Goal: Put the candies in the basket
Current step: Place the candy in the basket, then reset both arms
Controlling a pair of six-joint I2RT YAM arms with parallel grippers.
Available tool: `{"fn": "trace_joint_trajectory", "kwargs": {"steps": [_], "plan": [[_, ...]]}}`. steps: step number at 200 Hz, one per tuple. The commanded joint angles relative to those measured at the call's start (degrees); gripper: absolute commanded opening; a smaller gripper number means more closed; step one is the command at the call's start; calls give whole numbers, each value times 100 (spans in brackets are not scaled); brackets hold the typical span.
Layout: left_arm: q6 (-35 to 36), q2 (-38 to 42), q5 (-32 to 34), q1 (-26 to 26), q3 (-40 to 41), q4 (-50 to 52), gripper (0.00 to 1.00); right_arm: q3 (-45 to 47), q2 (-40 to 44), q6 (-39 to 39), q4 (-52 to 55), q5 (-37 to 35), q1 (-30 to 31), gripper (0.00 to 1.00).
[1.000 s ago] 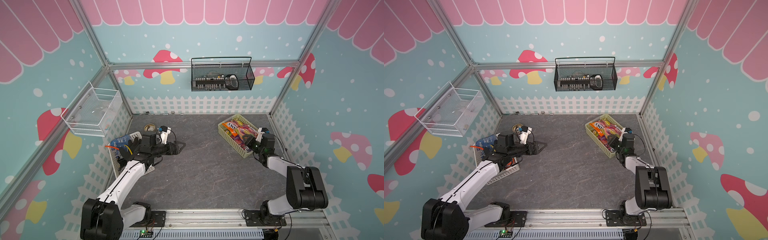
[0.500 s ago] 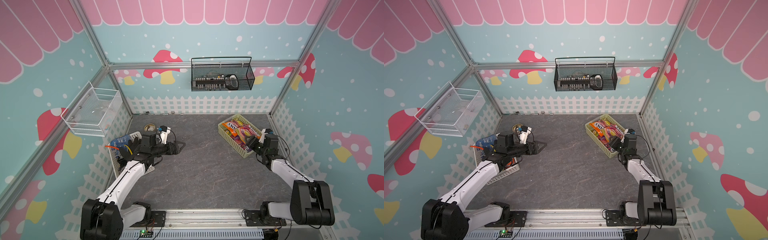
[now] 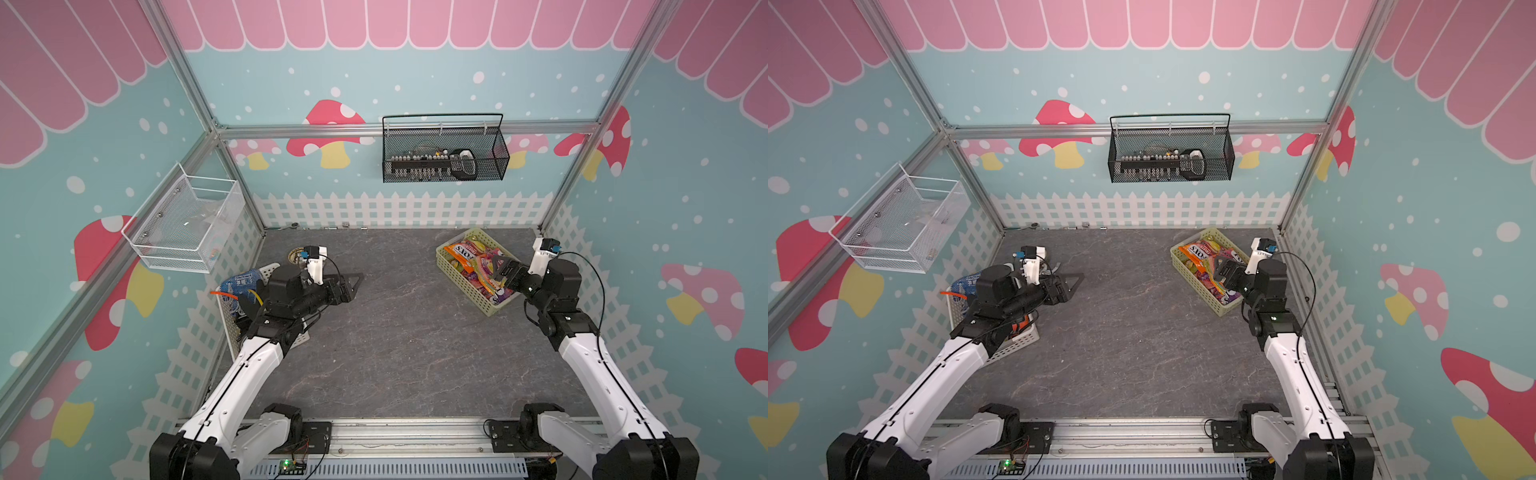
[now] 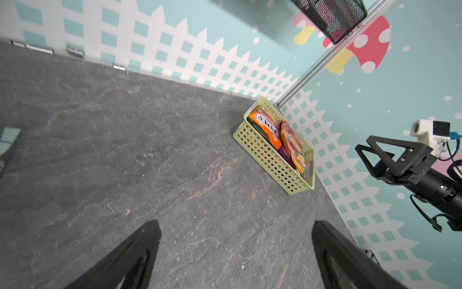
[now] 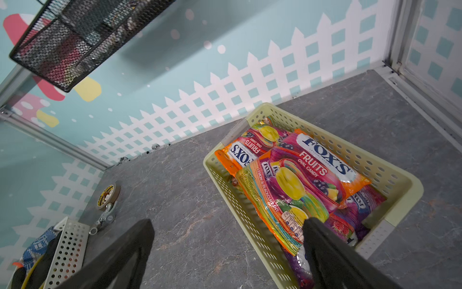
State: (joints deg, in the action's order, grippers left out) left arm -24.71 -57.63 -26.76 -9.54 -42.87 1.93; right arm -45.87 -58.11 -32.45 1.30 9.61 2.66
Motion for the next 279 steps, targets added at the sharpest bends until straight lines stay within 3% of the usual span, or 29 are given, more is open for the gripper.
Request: {"fn": "trace_joint_trajectory", "kwargs": {"steps": [1, 64, 99, 147, 211, 259, 279], "plan": [[77, 186, 839, 22, 426, -1268, 99, 261, 63, 744, -305, -538, 138, 99], [1026, 55, 2305, 14, 1893, -4010, 99, 1905, 348, 1661, -3018, -2101, 137, 98], [1582, -311, 3090, 18, 2131, -4261, 99, 3152, 152, 2206, -4871, -1982, 139, 98], [1939, -810, 3810, 5, 2665, -4739, 99, 3784, -864, 2936, -6177, -1917, 139, 98], [2318, -1409, 3730, -71, 3175, -5886, 99, 3992, -1738, 3738, -7645, -1268, 131, 99], [2718, -2167, 3442, -42, 3432, -7718, 99, 3932, -2797, 3709, -8604, -1172, 83, 99], [2738, -2579, 3452, -30, 3376, -8036, 99, 4017, -2949, 3708, -8940, -1145, 66, 99]]}}
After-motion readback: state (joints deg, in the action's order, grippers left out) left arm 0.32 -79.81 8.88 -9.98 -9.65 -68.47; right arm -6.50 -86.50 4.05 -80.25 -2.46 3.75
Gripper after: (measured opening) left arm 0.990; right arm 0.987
